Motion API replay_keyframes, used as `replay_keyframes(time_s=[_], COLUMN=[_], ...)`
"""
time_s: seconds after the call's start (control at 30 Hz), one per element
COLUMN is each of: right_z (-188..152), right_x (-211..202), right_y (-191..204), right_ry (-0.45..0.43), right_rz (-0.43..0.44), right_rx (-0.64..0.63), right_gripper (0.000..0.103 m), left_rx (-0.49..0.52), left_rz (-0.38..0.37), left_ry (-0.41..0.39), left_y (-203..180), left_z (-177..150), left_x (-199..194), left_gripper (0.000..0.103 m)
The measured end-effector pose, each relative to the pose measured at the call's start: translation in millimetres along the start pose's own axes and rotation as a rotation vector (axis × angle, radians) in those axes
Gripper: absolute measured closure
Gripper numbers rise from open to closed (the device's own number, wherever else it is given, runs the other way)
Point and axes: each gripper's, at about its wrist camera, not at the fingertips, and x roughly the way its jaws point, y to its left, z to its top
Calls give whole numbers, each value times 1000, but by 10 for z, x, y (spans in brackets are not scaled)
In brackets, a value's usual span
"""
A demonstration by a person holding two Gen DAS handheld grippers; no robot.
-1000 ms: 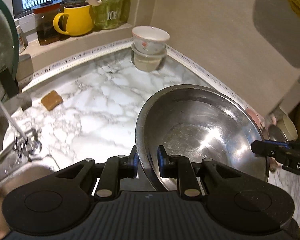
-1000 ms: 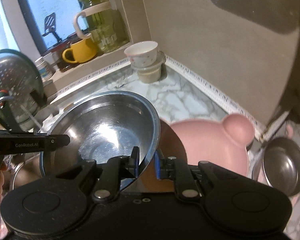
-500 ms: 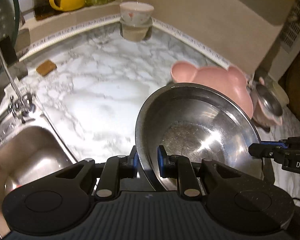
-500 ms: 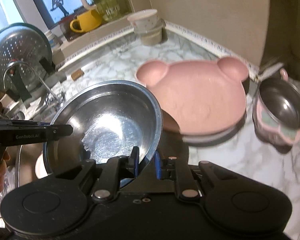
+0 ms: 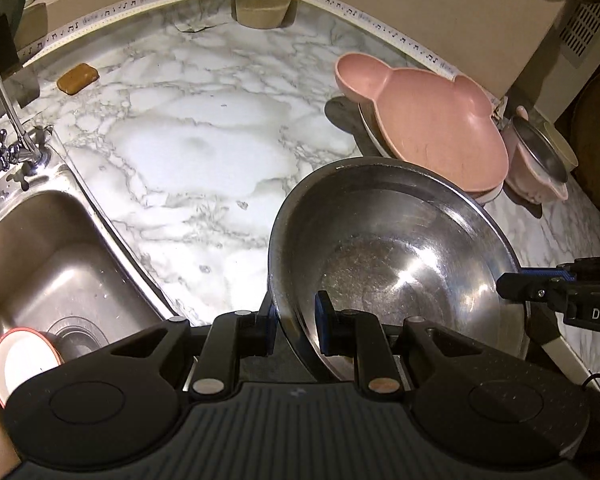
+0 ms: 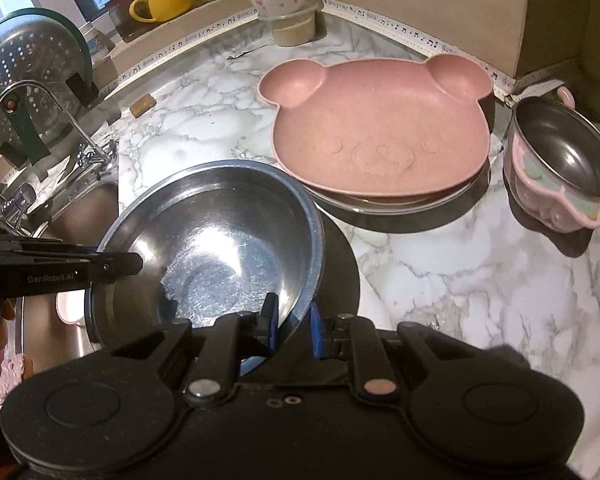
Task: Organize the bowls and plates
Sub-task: 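Lift the steel bowl with both grippers and carry it beside the pink plate stack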
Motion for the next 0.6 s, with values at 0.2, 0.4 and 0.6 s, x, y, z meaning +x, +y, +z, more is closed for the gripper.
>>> replay_keyframes(time_s=[0.2, 0.4, 0.6], right_z=[-82, -129, -161], right_x=[-18, -27, -20], right_y=[-40, -73, -129], right_ry=[-12, -18, -14], right_rz=[-11, -38, -48], right_rx=[16, 23, 44], right_gripper=[86, 86, 87], left_rx=[4, 44, 45], left_rz=[-10, -9, -18], left_ry=[-2, -5, 21], left_y=[-42, -138, -171], left_z=[-45, -74, -111], left_x=[61, 121, 198], left_gripper=[85, 85, 85])
